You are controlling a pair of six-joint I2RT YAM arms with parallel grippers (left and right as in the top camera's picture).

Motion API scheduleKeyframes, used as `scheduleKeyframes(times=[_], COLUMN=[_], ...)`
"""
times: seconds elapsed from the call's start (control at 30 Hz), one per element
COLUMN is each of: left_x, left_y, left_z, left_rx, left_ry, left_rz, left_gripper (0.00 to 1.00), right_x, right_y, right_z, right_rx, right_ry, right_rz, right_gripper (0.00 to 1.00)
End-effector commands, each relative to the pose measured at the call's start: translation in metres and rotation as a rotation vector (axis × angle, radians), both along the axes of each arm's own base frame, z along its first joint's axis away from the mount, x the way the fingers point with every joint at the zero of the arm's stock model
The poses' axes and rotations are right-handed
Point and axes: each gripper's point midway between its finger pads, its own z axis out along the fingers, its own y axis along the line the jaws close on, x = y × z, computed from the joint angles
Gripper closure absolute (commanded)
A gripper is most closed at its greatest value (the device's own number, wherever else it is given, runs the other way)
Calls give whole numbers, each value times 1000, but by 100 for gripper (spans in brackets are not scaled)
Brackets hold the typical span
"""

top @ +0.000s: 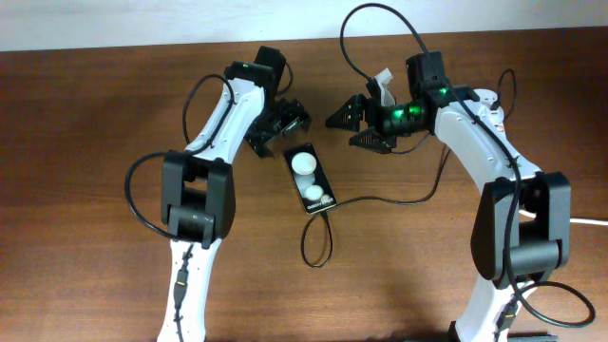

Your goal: Plug charger to phone and switch on socket

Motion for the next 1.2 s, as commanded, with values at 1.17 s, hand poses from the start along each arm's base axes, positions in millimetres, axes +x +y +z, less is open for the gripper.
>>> scheduleKeyframes(times=[1.17], left_x=[-17], left_y=[-6], left_z=[274], left_rx=[-57], left_ry=[-637], left_rz=[-489], left_gripper=[1], right_x=[16], right_y=[-91], right_z=[-33], right_rx=[-283], right_ry=[56], right_rz=[-209], right_gripper=[1])
